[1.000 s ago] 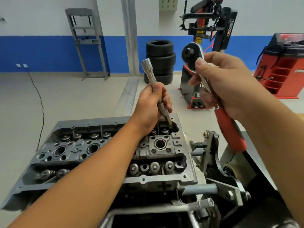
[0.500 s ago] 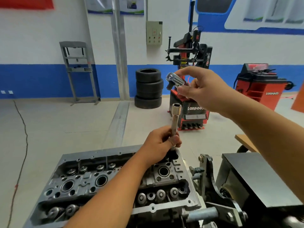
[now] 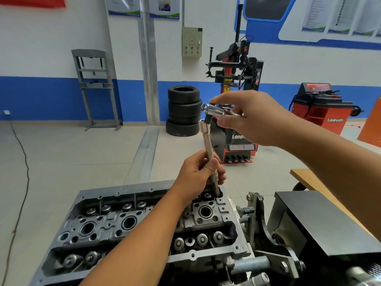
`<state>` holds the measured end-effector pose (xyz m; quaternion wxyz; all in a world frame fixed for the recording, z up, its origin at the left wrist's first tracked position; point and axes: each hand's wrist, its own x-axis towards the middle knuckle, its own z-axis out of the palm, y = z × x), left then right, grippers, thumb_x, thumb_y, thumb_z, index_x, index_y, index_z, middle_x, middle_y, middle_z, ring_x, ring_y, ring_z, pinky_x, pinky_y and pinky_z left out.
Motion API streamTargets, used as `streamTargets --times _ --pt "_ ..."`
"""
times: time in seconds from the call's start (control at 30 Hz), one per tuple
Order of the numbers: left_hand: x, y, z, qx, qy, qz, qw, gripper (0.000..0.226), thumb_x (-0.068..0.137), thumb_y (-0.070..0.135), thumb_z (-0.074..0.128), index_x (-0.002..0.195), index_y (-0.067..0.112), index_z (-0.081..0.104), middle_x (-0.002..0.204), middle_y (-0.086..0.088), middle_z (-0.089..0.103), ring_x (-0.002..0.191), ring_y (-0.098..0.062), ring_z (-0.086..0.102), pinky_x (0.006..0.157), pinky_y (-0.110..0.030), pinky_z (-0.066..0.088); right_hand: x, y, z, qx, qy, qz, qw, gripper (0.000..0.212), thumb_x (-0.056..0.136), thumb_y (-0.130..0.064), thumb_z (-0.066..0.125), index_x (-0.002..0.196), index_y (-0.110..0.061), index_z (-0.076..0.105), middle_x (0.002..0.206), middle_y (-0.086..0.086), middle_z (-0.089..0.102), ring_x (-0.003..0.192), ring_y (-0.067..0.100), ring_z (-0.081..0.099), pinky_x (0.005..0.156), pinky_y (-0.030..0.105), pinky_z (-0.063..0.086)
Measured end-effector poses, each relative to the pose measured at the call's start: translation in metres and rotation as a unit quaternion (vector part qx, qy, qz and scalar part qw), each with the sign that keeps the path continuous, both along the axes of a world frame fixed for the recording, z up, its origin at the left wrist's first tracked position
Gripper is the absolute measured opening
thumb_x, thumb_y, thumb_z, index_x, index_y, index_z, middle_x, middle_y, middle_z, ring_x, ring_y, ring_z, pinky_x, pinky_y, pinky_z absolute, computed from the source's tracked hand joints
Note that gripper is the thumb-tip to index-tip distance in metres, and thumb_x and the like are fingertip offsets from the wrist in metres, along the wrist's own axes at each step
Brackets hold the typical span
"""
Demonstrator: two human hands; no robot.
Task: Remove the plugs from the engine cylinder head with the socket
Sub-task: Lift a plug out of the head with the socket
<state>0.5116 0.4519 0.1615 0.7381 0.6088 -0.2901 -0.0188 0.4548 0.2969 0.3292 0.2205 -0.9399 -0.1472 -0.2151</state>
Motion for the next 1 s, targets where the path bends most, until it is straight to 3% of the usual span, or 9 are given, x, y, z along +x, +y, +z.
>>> streamTargets --times 0.1,0.23,0.3,0.37,0.47,0.57,0.77,0.9,1.0 --pt "0.000 0.000 0.001 0.008 0.003 0.005 1.000 0.015 0.107 0.023 0.056 0.106 0.010 0.064 0.090 -0.011 0.074 0.085 -0.034 0.076 0.081 -0.044 0.065 -0.002 0.004 -0.003 -0.030 0.020 -0.002 0.999 0.045 0.100 -0.035 0.067 0.142 -0.047 0.055 0.088 -0.028 0.041 0.080 -0.005 0.046 0.082 0.031 0.041" --pt "-0.001 0.000 0.001 0.016 -0.005 -0.001 1.000 0.018 0.106 0.024 0.057 0.112 0.009 0.064 0.091 -0.012 0.073 0.086 -0.033 0.075 0.083 -0.045 0.065 -0.001 0.001 0.000 0.001 -0.025 -0.022 0.999 0.043 0.100 -0.035 0.068 0.140 -0.047 0.057 0.088 -0.025 0.047 0.075 0.000 0.050 0.064 0.028 0.040" --pt "-0.002 -0.001 0.001 0.018 -0.008 -0.012 1.000 0.021 0.104 0.027 0.058 0.114 0.010 0.064 0.092 -0.013 0.073 0.086 -0.032 0.075 0.083 -0.042 0.064 0.000 0.001 0.004 0.001 -0.030 -0.030 0.999 0.044 0.100 -0.035 0.068 0.140 -0.047 0.057 0.091 -0.022 0.048 0.077 0.006 0.050 0.068 0.028 0.040" --pt "-0.003 -0.001 0.002 0.018 -0.010 -0.018 1.000 0.022 0.103 0.028 0.058 0.116 0.011 0.064 0.094 -0.014 0.073 0.086 -0.031 0.075 0.082 -0.039 0.064 0.000 0.002 0.007 -0.030 -0.016 -0.029 0.999 0.045 0.100 -0.034 0.068 0.142 -0.046 0.056 0.093 -0.020 0.045 0.078 0.007 0.049 0.078 0.031 0.040" --pt "-0.004 0.000 0.002 0.023 -0.018 -0.022 0.999 0.019 0.105 0.024 0.056 0.118 0.013 0.065 0.095 -0.016 0.073 0.088 -0.029 0.075 0.082 -0.034 0.062 -0.004 0.004 0.013 -0.080 -0.007 -0.024 0.996 0.046 0.100 -0.035 0.068 0.141 -0.049 0.056 0.091 -0.019 0.045 0.075 0.000 0.046 0.077 0.033 0.043" --pt "-0.004 0.001 0.003 0.045 -0.050 -0.014 0.998 0.018 0.108 0.019 0.053 0.121 0.016 0.064 0.095 -0.021 0.071 0.087 -0.023 0.074 0.081 -0.028 0.060 -0.007 0.005 0.026 -0.176 -0.023 -0.033 0.984 0.045 0.098 -0.039 0.070 0.138 -0.053 0.054 0.099 -0.018 0.047 0.087 0.013 0.051 0.073 0.035 0.042" --pt "-0.005 0.000 0.002 0.058 -0.076 -0.005 0.995 0.012 0.109 0.015 0.050 0.113 0.019 0.061 0.087 -0.010 0.069 0.085 -0.023 0.070 0.082 -0.032 0.060 -0.004 0.009 0.051 -0.221 0.017 0.018 0.975 0.041 0.093 -0.031 0.077 0.130 -0.041 0.064 0.068 -0.030 0.049 0.067 -0.003 0.042 0.059 0.022 0.028" --pt "-0.004 -0.003 0.000 0.051 -0.085 0.013 0.995 0.010 0.109 0.012 0.052 0.108 0.017 0.060 0.084 -0.010 0.067 0.082 -0.027 0.069 0.082 -0.037 0.062 -0.003 0.017 0.060 -0.258 0.047 0.011 0.965 0.035 0.092 -0.034 0.078 0.125 -0.036 0.066 0.069 -0.011 0.058 0.056 0.011 0.058 0.054 0.029 0.042" --pt "-0.006 -0.005 0.001 0.047 -0.095 0.023 0.994 0.008 0.108 0.012 0.053 0.106 0.017 0.059 0.085 -0.011 0.067 0.080 -0.029 0.070 0.078 -0.034 0.062 -0.005 0.020 0.064 -0.312 0.025 0.003 0.950 0.022 0.084 -0.040 0.080 0.102 -0.031 0.073 0.072 -0.008 0.068 0.058 0.010 0.063 0.060 0.033 0.052"
